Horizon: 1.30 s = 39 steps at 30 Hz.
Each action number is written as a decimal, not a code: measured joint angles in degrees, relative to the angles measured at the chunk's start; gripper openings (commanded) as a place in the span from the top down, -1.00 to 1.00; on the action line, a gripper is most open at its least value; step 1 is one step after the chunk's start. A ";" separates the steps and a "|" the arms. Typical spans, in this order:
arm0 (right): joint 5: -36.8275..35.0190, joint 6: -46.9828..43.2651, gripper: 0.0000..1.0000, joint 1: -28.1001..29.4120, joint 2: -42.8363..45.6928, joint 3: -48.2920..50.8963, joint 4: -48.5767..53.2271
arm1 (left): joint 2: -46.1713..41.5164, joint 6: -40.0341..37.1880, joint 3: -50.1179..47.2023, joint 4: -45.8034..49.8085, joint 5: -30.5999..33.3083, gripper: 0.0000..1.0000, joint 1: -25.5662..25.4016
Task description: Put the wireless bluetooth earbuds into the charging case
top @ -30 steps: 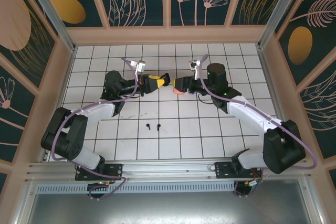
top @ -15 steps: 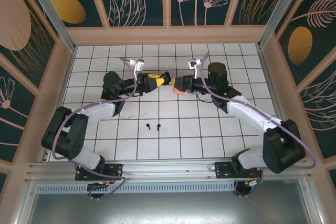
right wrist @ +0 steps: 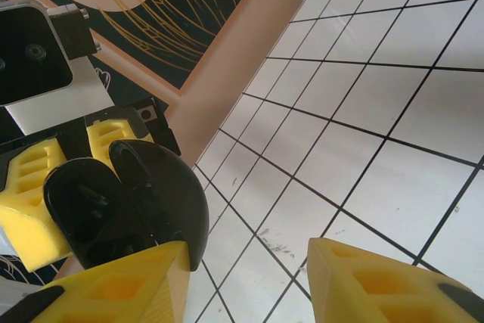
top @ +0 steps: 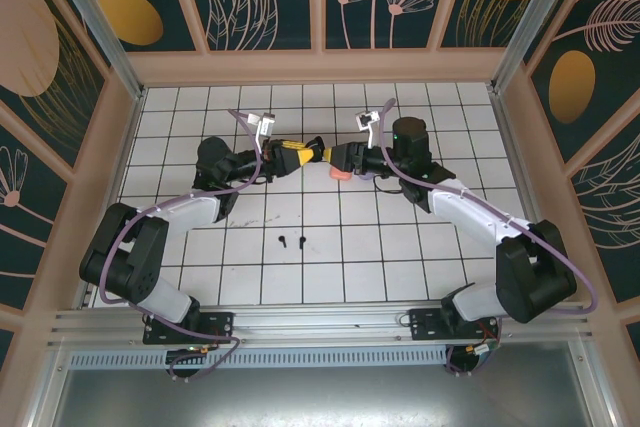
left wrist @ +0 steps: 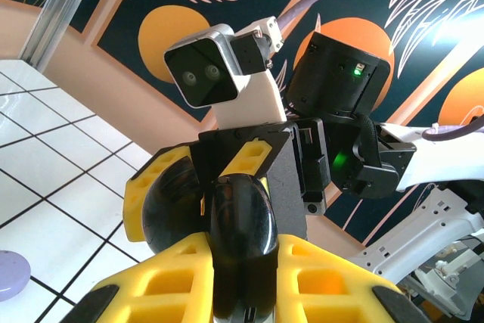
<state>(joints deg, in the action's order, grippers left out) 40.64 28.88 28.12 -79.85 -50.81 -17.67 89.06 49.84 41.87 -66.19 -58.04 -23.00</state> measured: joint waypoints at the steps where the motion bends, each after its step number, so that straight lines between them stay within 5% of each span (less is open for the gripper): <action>1: 0.00 0.02 0.14 0.00 -0.04 -0.11 0.00 | 0.02 -0.02 0.00 0.00 0.02 1.00 0.00; 13: 0.33 0.46 0.24 0.09 -0.83 -0.87 -0.17 | 0.22 -0.04 0.00 0.66 0.17 1.00 -0.26; 17: 0.83 0.63 0.39 0.37 -1.53 -1.70 -0.15 | 0.26 -0.07 0.00 0.87 0.44 1.00 -0.26; 25: 0.94 0.07 1.00 1.51 -2.84 -3.54 0.68 | 0.35 -0.28 0.00 1.33 1.73 1.00 -0.24; 29: 0.37 -0.48 1.00 1.53 -2.84 -3.61 1.57 | 0.35 -0.59 0.00 2.34 2.01 1.00 -0.22; 31: -0.31 -0.55 1.00 1.62 -2.84 -3.61 1.79 | 0.35 -0.81 0.00 2.86 2.38 0.86 -0.22; 36: -2.51 -1.55 1.00 1.97 -2.84 -4.66 4.37 | 0.35 -2.54 0.00 4.81 3.85 0.08 -0.52; 39: -5.05 -2.67 1.00 1.84 -2.86 -6.16 7.45 | -0.02 -5.25 0.00 8.39 5.51 -0.14 -0.96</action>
<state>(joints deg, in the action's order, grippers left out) 35.59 26.22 29.95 -82.72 -56.97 -10.22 89.03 44.60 41.87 -57.80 -52.53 -23.97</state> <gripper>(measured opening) 0.049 0.526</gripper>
